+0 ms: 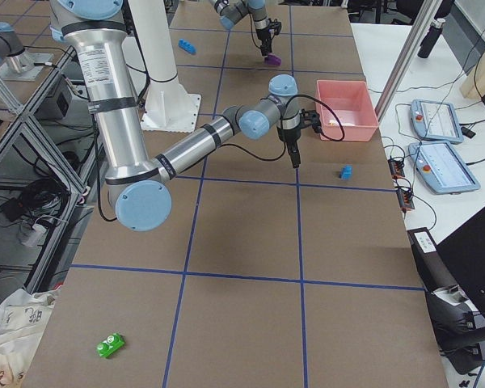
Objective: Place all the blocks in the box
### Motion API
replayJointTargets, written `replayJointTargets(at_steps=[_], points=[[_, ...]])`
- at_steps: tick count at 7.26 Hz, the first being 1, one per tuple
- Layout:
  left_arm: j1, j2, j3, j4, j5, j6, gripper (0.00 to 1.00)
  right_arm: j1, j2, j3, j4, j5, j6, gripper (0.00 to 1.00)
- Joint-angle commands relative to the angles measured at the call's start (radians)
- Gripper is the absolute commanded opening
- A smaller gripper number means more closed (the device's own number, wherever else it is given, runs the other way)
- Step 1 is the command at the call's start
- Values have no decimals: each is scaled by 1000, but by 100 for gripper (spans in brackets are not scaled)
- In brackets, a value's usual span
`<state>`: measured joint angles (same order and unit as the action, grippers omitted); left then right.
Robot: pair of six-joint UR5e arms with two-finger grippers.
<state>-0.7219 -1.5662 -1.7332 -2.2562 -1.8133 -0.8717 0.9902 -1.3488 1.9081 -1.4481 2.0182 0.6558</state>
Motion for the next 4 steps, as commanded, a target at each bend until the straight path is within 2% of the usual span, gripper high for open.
replayJointTargets(at_steps=[1, 2, 3, 4], points=[[2, -20, 21, 1, 2, 2, 45, 1, 2, 0, 0, -1, -1, 99], [2, -20, 21, 1, 2, 3, 6, 1, 2, 0, 0, -1, -1, 99], [1, -17, 15, 0, 6, 4, 0, 1, 3, 0, 0, -1, -1, 99], [-7, -21, -33, 3, 17, -7, 0, 1, 2, 0, 0, -3, -1, 99]])
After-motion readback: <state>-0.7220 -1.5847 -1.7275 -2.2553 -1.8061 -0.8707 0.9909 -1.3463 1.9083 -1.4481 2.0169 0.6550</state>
